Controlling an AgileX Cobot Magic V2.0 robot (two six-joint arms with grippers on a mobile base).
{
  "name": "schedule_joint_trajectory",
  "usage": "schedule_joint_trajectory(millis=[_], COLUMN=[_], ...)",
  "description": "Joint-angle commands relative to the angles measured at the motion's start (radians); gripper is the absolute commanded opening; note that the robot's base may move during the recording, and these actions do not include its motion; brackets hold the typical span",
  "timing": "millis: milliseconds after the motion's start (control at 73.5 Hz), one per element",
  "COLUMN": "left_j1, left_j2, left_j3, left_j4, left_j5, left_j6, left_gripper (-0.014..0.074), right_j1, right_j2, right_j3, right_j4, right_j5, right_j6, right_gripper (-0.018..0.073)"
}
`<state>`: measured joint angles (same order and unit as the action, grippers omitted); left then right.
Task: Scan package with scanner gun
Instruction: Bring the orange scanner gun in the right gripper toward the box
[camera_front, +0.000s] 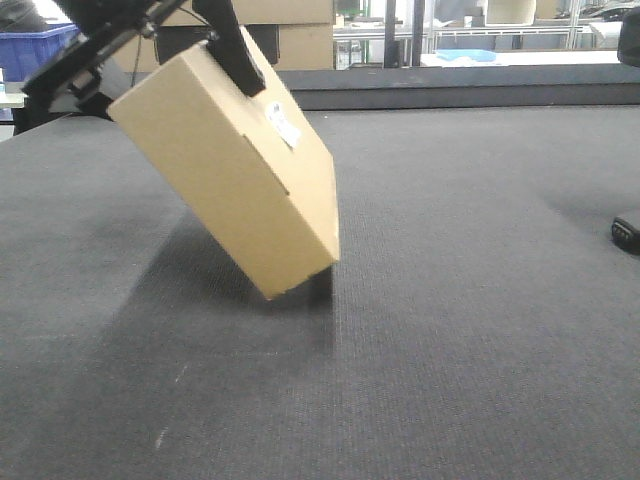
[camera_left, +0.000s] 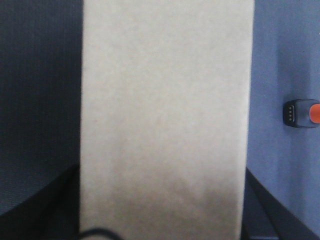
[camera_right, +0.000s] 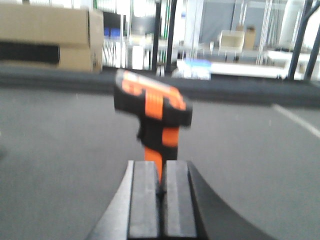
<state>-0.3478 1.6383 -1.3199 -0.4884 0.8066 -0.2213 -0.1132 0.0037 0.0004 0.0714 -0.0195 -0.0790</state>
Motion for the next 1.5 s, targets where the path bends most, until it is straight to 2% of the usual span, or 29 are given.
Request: schedule_joint_trajectory(millis=[0,163,585,693,843,952,1088,1197,1346,1482], left_j1=[-0.007,-0.007,-0.007,-0.007,-0.007,-0.007,-0.007,-0.007,-0.007,-0.007], left_j2=[-0.007,-0.005,-0.005,-0.005,-0.005,-0.005,-0.005,-0.005,-0.005,-0.005], left_j3=[-0.002,-0.002,-0.002,-0.002,-0.002,-0.002,-0.002,-0.002,-0.002,-0.002], left_j4=[-0.026,-0.026,-0.026,-0.026,-0.026,-0.024,-0.022,-0.022,-0.022,-0.022], left_j5=[-0.011,-0.013,-0.017,-0.023,-0.036,-0.037,-0.040,-0.040,-0.040,-0.040], left_j6=[-0.006,-0.006,-0.006,-0.006,-0.006,-0.006,-0.006,-0.006,-0.006,-0.006], left_gripper=[-0.0111,-0.0111,-0.0111,-0.0111,-0.0111,-0.0111,-0.0111,-0.0111,-0.0111,-0.0111], right_j1=[-0.004,-0.004,-0.004,-0.004,-0.004,-0.004,-0.004,-0.004,-0.004,-0.004], right_j2=[-0.004,0.032,0.434,0.542,0.661,0.728,0.837,0.939,1.087,1.211], right_j3=[-0.003,-0.108,-0.207,-0.207,-0.207,-0.207,-0.207,-0.207,-0.207,-0.207], right_j4=[-0.008,-0.008,-0.008,-0.008,-0.008,-0.008,0.040,0.038,0.015,-0.050], right_j5=[-0.031,0.078,0.041,-0.063,-0.290,-0.322,-0.340,-0.455,-0.701,-0.853], right_j6=[0.000,0.000,0.000,0.000,0.000,0.000,0.002,0.002,0.172,0.247], right_gripper=[-0.0168,-0.0168,-0.0168,-0.0168,-0.0168,-0.0168,-0.0168,-0.0163,-0.0163,-0.0163])
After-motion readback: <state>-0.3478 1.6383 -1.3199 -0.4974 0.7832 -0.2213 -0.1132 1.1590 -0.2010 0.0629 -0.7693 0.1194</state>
